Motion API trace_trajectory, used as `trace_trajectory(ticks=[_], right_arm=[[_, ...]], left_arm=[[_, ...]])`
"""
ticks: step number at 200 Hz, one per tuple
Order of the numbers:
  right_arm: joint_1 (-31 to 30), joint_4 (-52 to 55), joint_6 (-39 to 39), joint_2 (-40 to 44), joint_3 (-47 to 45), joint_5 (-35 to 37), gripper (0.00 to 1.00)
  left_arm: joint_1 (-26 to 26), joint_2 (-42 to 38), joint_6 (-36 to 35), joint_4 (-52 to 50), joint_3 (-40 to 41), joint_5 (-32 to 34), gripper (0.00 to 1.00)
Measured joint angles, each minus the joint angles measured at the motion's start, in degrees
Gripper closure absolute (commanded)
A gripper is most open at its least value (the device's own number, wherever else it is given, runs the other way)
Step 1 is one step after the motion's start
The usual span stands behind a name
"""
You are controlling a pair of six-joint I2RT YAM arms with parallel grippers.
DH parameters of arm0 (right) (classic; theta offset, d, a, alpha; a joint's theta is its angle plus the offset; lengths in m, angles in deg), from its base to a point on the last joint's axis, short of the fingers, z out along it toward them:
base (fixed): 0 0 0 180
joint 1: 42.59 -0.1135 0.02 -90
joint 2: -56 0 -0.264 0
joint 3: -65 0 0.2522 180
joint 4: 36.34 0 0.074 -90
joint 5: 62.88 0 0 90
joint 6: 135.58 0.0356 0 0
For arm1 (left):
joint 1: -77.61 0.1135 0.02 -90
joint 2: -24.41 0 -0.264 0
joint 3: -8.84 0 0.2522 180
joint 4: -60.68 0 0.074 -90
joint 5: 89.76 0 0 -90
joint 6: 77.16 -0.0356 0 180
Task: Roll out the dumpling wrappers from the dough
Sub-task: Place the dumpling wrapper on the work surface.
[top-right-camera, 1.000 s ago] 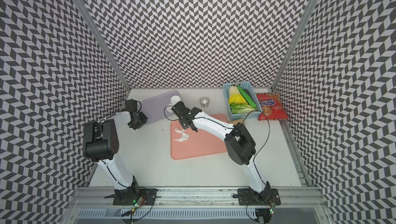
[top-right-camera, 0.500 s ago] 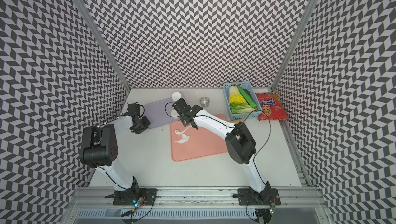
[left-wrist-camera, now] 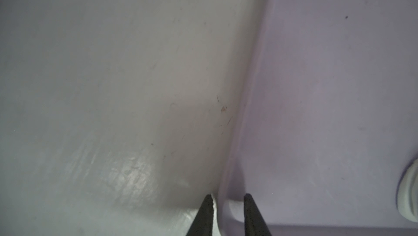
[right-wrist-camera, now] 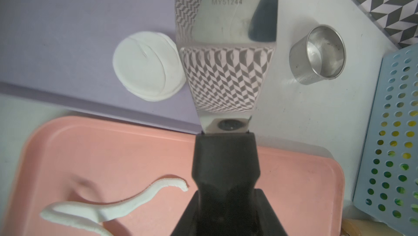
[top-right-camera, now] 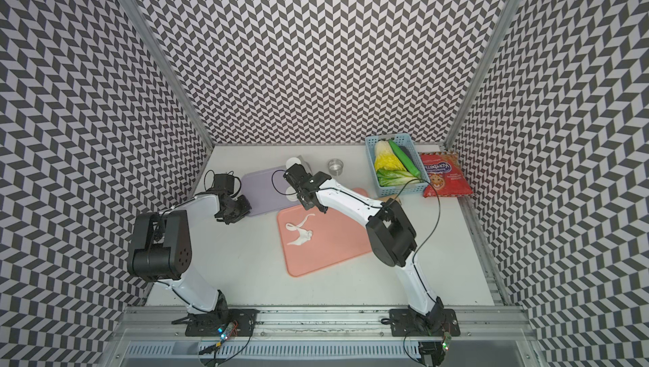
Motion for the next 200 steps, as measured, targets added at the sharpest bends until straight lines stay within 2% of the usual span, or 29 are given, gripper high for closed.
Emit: trace_trajectory(ticks=[44, 200], right_arm=[[-1.11, 3.98, -1.11, 0.79, -4.94, 1.64, 1.0], [-5.14, 5.05, -2.84, 1.01, -3.96, 4.52, 1.0]], left_arm=[[0.0, 0.0, 0.04, 0.15, 0.0, -0.98, 0.75], [0.0, 0.0, 0.07, 1.11, 0.42, -3.08, 0.77]])
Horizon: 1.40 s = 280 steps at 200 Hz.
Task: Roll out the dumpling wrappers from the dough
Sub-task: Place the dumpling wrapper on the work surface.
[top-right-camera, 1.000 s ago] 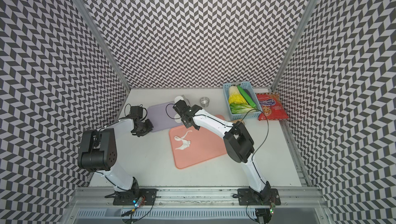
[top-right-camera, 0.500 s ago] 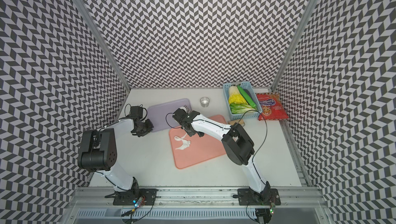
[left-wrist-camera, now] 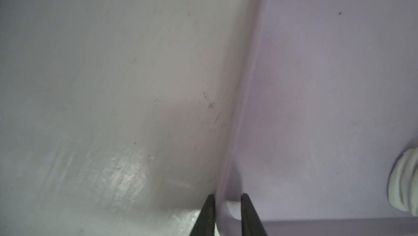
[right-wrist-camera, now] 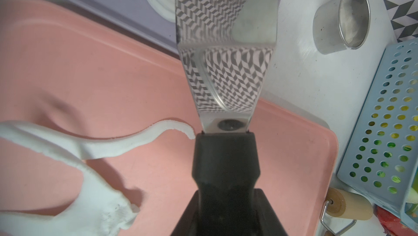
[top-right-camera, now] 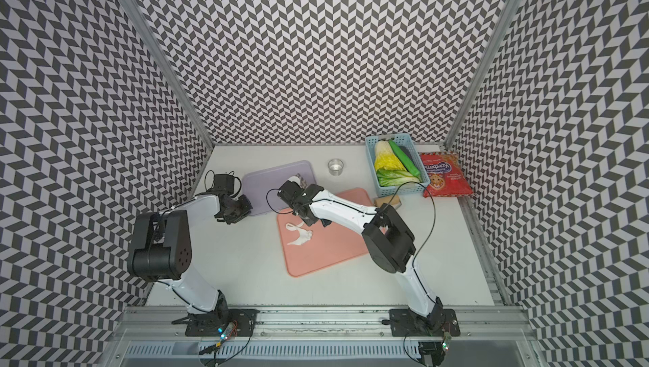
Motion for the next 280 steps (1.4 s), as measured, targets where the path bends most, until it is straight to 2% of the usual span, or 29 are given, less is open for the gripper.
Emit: trace_trajectory(ticks=[189, 246, 280], right_arm=[[-1.31, 1.31, -0.22, -0.04, -0.02, 2.45, 1.0], [-1.36, 1.38, -0.22, -0.35, -0.02, 2.84, 1.0], [-1.36, 1.53, -0.2, -0.57, -0.11, 3.41, 1.0]], left_arm=[[0.0, 0.0, 0.02, 0.52, 0.2, -0.28, 0.77], [0.0, 0.0, 0.0, 1.25, 0.31, -1.49, 0.66], [0.0, -0.02, 0.04, 1.6, 0.33, -1.95, 0.65]])
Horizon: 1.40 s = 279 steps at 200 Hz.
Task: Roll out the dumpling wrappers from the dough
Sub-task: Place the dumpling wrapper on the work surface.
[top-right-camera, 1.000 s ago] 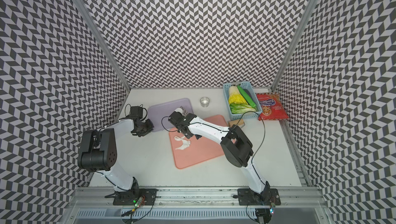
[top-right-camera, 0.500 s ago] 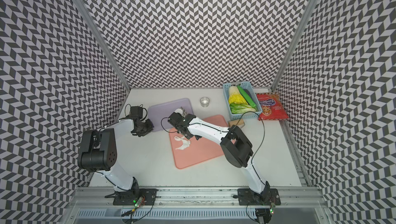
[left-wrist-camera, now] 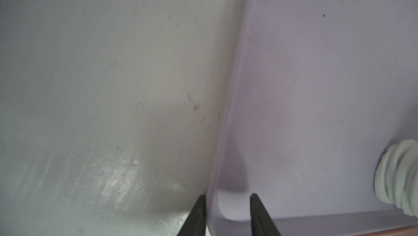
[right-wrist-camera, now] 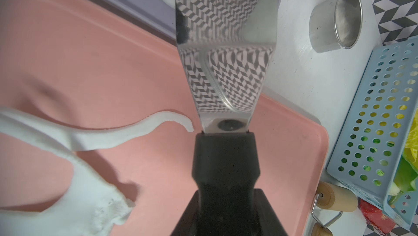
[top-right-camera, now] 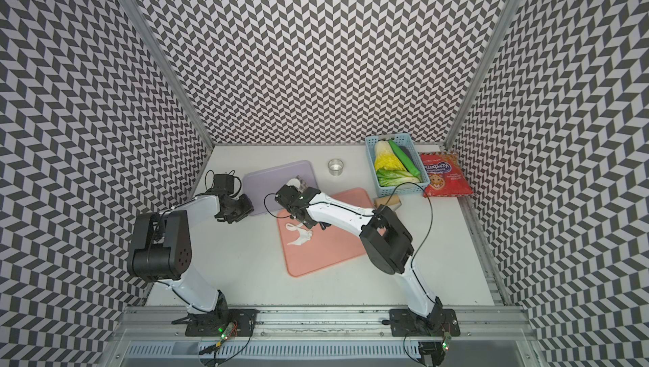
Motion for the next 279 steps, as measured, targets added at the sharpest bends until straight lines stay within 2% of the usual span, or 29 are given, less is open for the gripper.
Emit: trace_trajectory(ticks=[90, 195, 279], right_arm=[[-0.2, 0.63, 0.2, -0.63, -1.01, 2.19, 1.0], [-0.28, 3.41, 1.92, -0.68, -1.51, 9.01, 1.0], [-0.33, 3.34, 1.92, -1.31, -2.03, 9.33, 1.0]], left_arm=[[0.02, -0.04, 0.04, 0.07, 0.07, -0.09, 0.65], [0.28, -0.11, 0.15, 0.63, 0.37, -0.61, 0.65], [0.31, -0.11, 0.15, 0.83, 0.48, -0.74, 0.65]])
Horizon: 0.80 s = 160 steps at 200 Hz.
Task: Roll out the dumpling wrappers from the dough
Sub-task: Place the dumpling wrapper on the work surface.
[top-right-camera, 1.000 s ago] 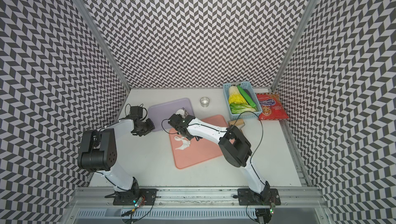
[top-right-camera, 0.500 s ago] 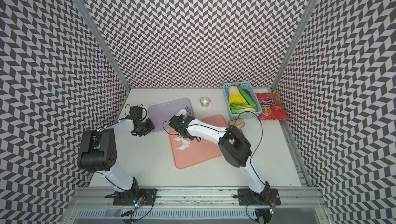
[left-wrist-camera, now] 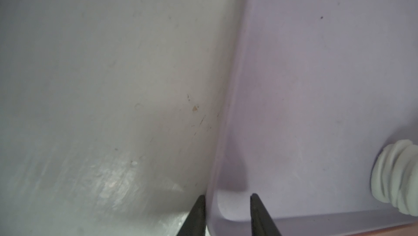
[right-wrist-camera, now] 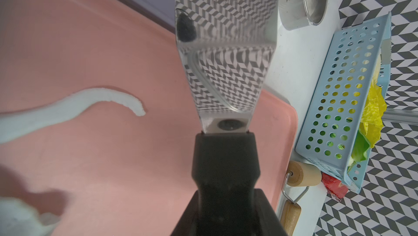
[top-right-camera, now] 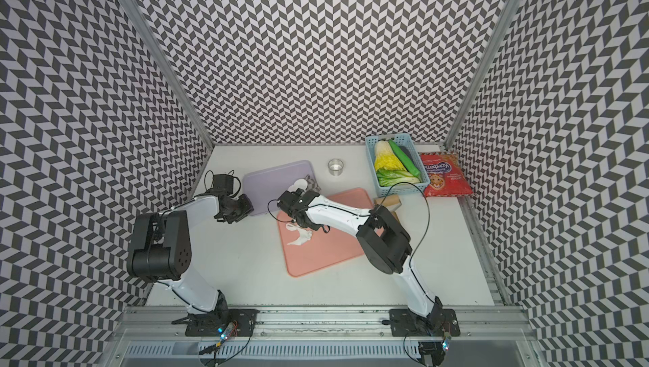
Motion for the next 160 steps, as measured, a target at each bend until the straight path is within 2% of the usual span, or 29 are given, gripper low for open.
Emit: trace_trajectory(ticks=[160], right_arm=[[-1.07, 1.92, 2.78, -4.46, 1.14, 6.49, 1.0]], left_arm=[[0.35, 0.0, 0.02, 0.79, 0.33, -0.98, 0.65]])
